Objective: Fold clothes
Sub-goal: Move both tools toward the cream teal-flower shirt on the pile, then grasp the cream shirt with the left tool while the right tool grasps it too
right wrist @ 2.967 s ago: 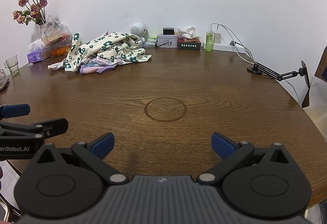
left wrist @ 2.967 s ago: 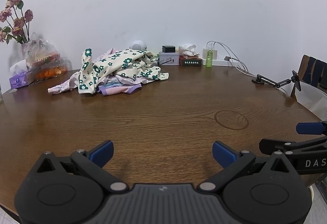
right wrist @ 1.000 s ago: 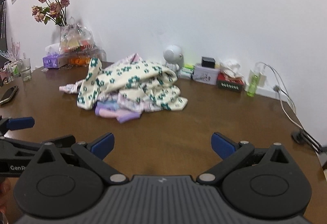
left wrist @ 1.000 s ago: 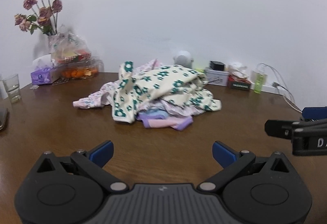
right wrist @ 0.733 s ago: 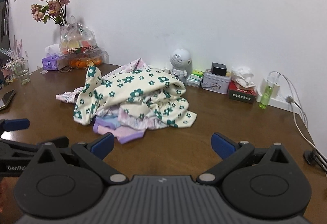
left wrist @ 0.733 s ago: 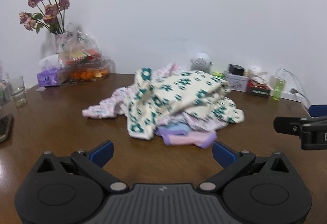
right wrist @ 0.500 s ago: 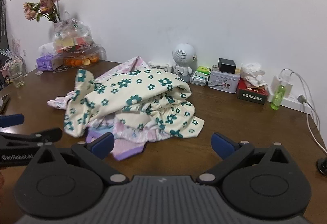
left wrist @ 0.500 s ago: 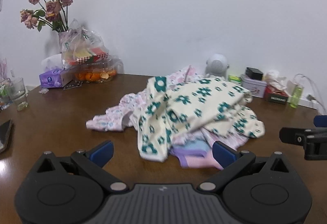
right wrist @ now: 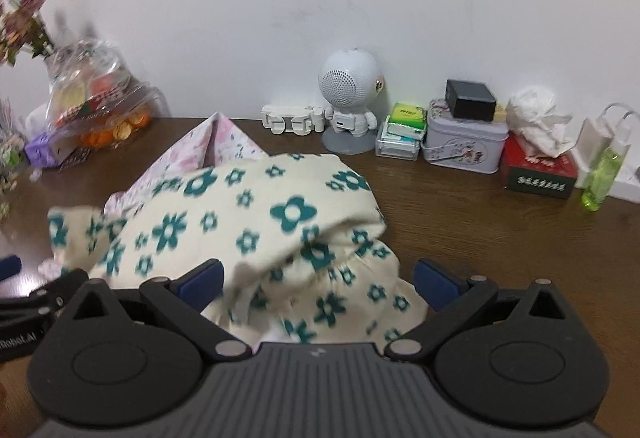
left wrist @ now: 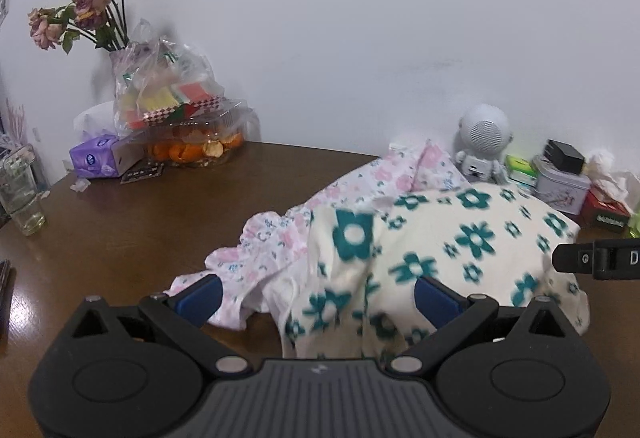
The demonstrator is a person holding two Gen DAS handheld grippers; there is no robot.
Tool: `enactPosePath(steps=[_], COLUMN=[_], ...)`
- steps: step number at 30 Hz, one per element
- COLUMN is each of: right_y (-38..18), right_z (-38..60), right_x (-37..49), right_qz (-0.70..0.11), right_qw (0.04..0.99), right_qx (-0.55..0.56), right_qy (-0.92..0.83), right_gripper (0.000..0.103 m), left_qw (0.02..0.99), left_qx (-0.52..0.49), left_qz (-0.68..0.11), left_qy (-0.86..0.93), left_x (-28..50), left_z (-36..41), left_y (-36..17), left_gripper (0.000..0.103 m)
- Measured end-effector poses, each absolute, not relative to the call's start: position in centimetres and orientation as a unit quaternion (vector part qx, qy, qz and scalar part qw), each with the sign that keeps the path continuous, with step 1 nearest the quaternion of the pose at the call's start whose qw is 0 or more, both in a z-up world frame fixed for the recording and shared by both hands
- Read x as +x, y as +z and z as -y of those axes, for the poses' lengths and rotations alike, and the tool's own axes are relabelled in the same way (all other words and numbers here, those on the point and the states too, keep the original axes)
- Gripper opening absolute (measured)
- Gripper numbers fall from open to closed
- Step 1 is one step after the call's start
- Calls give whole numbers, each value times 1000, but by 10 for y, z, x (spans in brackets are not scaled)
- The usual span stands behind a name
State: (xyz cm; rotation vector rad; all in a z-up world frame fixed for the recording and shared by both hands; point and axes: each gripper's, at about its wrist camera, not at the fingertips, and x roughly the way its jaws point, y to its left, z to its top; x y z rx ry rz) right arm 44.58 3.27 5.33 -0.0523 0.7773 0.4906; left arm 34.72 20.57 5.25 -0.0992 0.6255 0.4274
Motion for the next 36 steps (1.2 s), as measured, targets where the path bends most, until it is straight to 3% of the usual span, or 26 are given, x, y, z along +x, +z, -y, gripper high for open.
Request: enactPosePath(steps=[3, 8, 11, 14, 16, 19, 21, 23, 26, 36], right_y=[49, 39, 35, 37, 40, 44, 46, 47, 50, 84], right_z=[-40, -55, -60, -63, -65, -69, -71, -71, -69, -45], right_x=[463, 487, 494, 496, 495, 490, 487, 485, 480, 458], right_qz=[-394, -426, -441, -443, -443, -437, -434, -431, -415, -365], right_qw=[888, 876, 869, 865, 864, 863, 861, 859, 862, 872], right_qx=[0, 10, 27, 39, 43, 45, 51, 58, 64, 86], right_qy=[237, 225, 224, 231, 236, 249, 260, 272, 283, 314], right_gripper=[103, 103, 97, 82, 70, 50, 30, 17, 5, 3], left_qw=[925, 910, 905, 902, 903, 904, 907, 910, 916, 939], left_qx=[-49, -56, -71, -81, -88, -108, -95, -84, -84, -70], left_qz=[-311, -340, -350, -358, -363, -367, -364, -360, -349, -302], left_qy=[214, 230, 231, 225, 212, 192, 192, 188, 179, 149], left_x=[362, 379, 384, 387, 389, 390, 390, 389, 384, 359], left_z=[-212, -223, -230, -233, -235, -237, -234, -231, -229, -215], left_y=[52, 46, 43, 40, 38, 36, 36, 38, 42, 83], left_gripper=[101, 88, 82, 70, 47, 31, 22, 11, 7, 6])
